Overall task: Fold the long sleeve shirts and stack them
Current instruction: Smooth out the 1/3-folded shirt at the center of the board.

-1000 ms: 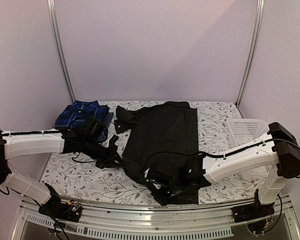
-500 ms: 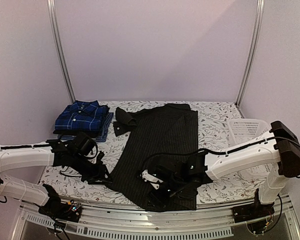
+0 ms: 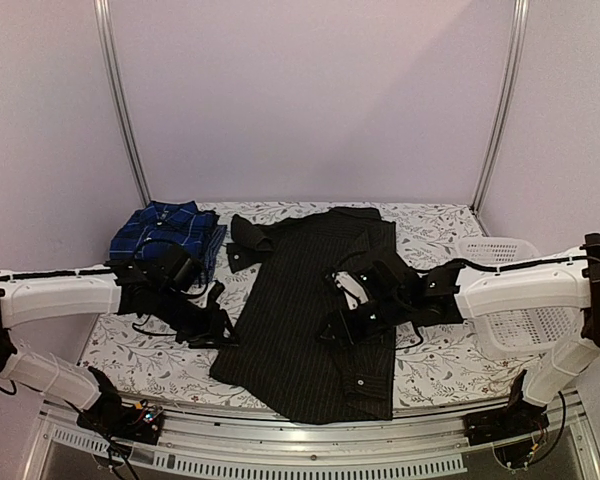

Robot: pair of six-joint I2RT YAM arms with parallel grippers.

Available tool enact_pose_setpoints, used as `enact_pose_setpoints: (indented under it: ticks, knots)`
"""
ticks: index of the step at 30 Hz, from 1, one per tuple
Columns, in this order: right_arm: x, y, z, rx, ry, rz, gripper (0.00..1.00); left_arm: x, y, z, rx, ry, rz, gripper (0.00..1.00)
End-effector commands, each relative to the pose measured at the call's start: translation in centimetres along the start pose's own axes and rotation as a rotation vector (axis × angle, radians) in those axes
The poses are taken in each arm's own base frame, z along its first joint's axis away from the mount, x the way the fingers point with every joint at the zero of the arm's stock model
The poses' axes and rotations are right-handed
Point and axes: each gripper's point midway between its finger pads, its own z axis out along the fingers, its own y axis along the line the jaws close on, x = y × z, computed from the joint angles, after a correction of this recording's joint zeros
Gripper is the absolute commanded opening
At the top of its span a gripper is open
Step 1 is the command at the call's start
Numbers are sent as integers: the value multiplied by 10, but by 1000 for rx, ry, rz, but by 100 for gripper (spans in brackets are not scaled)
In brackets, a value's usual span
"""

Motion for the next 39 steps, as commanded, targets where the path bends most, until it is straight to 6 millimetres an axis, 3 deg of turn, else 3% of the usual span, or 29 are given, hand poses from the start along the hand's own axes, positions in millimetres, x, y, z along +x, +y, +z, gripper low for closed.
enact_pose_setpoints:
  ticks: [1,3,5,10,15,20,25,28,31,33,39]
  knots:
    - [-20,-4,6,-18,-79,68,44,-8,-54,15,197,21,157,44]
    - [-19,-18,13,9,-82,105,42,0,-70,29,232,63,207,42]
    - [-19,-35,18,23,-85,148,40,11,-73,47,231,118,218,39]
    - [-25,-72,20,50,-133,226,39,38,-48,78,157,219,170,36]
    - [-16,-95,29,88,-111,268,39,62,-25,86,94,275,111,32]
    - [9,-130,37,162,-53,324,38,86,-37,93,99,313,93,30]
    - [28,-159,35,238,-20,353,38,89,-48,95,87,297,78,29]
    - [35,-165,32,256,-8,354,39,77,-59,87,83,250,89,30]
    - [32,-167,27,269,-19,344,39,50,-70,69,42,159,121,31]
    - [24,-165,23,265,-38,334,40,20,-71,53,-3,63,136,33]
    - [-17,-140,-1,201,-138,258,51,-80,-38,4,-76,-208,80,35]
